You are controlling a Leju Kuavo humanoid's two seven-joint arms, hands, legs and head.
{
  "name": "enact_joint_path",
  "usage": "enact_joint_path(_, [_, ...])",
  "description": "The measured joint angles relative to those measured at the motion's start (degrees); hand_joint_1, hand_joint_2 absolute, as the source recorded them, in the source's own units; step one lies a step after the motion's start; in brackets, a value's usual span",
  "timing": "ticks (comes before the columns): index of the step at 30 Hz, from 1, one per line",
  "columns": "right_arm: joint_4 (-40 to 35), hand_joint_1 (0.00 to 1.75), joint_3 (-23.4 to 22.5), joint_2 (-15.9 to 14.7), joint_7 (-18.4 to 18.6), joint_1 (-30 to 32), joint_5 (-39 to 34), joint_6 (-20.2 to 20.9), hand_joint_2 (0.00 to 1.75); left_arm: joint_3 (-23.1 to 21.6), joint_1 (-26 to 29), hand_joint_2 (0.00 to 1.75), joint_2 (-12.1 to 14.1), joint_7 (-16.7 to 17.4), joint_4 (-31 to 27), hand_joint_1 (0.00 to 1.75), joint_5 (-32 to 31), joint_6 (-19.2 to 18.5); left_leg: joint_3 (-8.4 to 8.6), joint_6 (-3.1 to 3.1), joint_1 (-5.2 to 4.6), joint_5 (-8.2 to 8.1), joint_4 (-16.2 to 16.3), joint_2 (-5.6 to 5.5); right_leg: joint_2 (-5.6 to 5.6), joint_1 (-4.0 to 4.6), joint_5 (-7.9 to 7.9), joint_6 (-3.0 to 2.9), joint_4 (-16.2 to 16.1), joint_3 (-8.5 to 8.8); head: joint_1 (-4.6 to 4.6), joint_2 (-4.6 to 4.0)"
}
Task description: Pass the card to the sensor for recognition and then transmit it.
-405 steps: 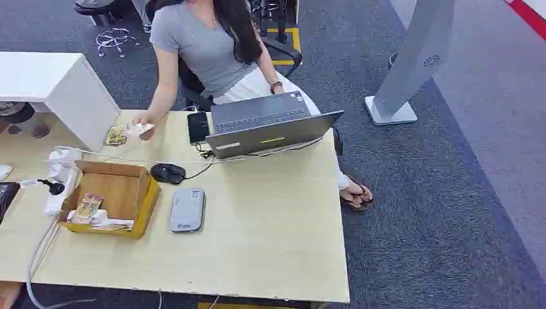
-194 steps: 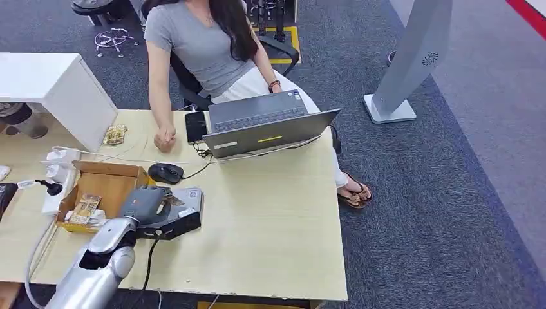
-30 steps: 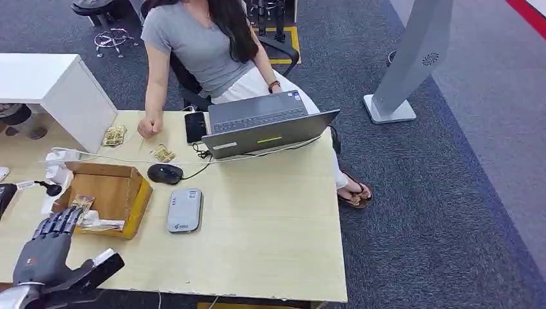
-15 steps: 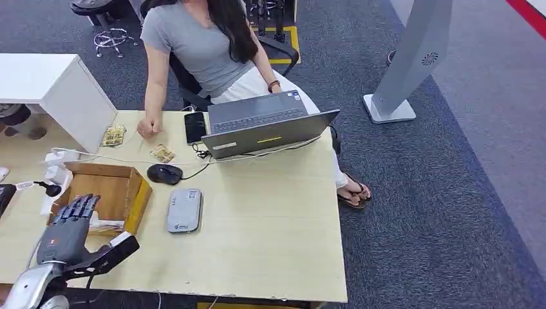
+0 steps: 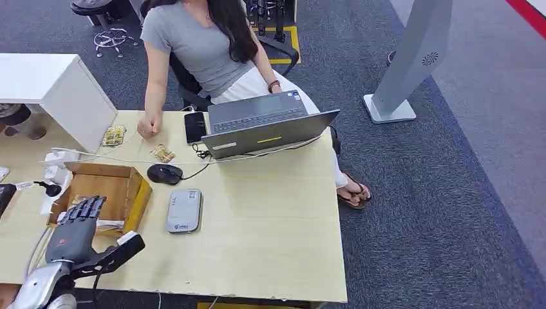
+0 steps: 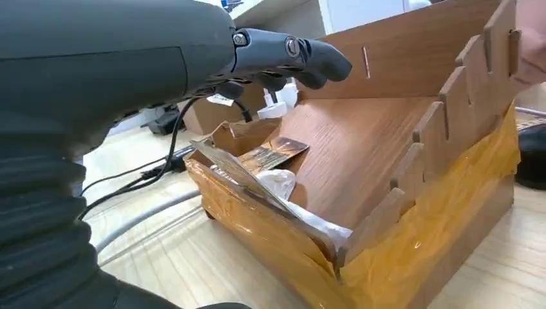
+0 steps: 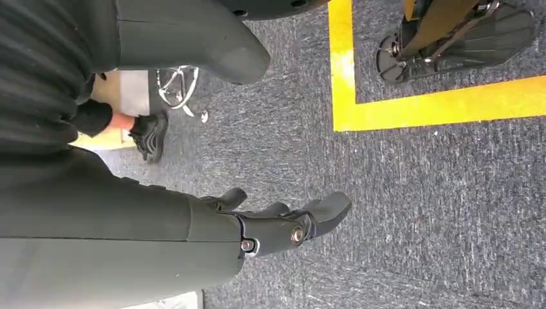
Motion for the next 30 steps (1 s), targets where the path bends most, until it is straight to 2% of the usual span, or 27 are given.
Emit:
enact_joint_path(7, [0.0, 0.0, 0.0, 0.0, 0.0, 0.0, 0.1, 0.0, 1.75, -0.4, 0.0, 1.75, 0.0, 0.0, 0.2, 0.0, 0.3, 0.0, 0.0, 0.0, 0.0, 0.0, 0.0, 0.0, 0.0, 0.0, 0.0, 0.0, 0.0, 0.0, 0.0, 0.0])
enact_joint_path(15, [0.0, 0.0, -0.2, 0.0, -0.2, 0.0, 0.5, -0.2, 1.75, -0.3, 0.9, 1.75, 1.0, 2.1, 0.2, 0.0, 1.0, 1.1, -0.01, 0.0, 0.0, 0.0, 0.0, -0.01, 0.0, 0.0, 0.0, 0.0, 0.0, 0.0, -0.02, 0.0])
enact_joint_path(30, [0.0, 0.0, -0.2, 0.0, -0.2, 0.0, 0.5, -0.2, 1.75, -0.1, 1.1, 1.75, 1.4, 2.1, 0.2, 0.0, 1.2, 1.2, -0.01, 0.0, 0.0, 0.0, 0.0, -0.02, -0.01, 0.0, 0.0, 0.0, 0.0, 0.02, 0.0, 0.0])
